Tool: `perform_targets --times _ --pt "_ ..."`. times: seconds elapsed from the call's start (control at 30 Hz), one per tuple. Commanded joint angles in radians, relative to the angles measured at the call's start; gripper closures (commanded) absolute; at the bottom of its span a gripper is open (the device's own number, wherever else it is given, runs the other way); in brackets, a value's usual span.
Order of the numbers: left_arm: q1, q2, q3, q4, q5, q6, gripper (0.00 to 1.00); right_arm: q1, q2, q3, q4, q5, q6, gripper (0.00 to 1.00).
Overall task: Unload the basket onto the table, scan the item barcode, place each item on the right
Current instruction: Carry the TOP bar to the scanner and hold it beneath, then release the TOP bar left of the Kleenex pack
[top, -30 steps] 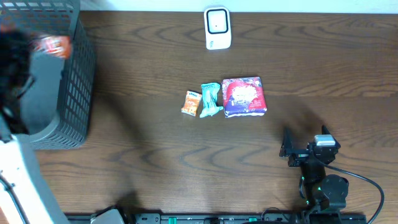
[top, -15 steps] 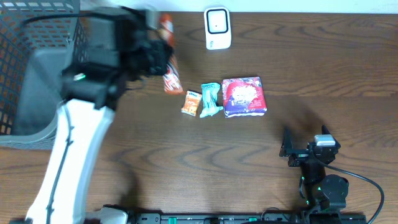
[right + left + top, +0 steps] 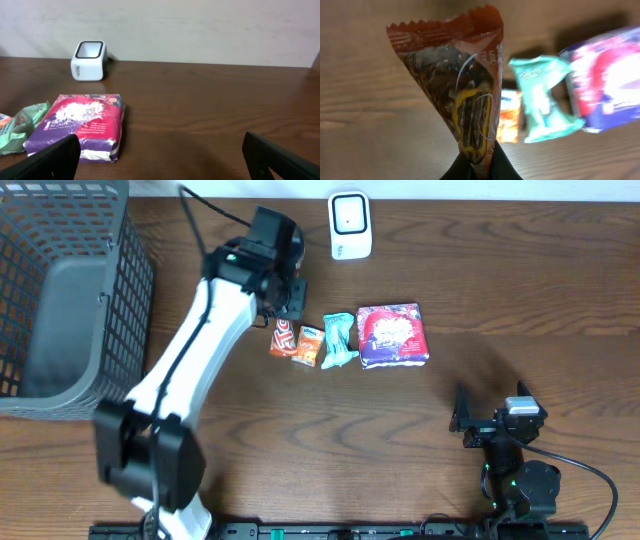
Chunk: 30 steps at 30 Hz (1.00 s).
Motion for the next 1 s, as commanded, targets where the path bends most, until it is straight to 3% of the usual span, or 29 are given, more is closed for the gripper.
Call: perform_targets --times 0.0,0.17,0.37,0.97 --pt "0.0 0.07 0.006 -0.023 -0.022 0.003 0.93 -0.004 -0.001 -0.002 -0.004 0.005 0.014 0.01" --pt "0.0 0.166 0.006 -0.021 -0.025 -0.082 0.93 -0.004 -0.001 -0.002 -0.004 0.005 0.014 0.01" --pt "0.0 0.226 0.006 0.015 -0.172 -0.081 0.92 -0.004 -0.001 -0.002 -0.004 0.005 0.014 0.01" --pt "-0.002 0.24 -0.06 0.094 -0.119 -0.082 0.92 -0.004 -0.001 -0.002 -0.004 0.005 0.014 0.01"
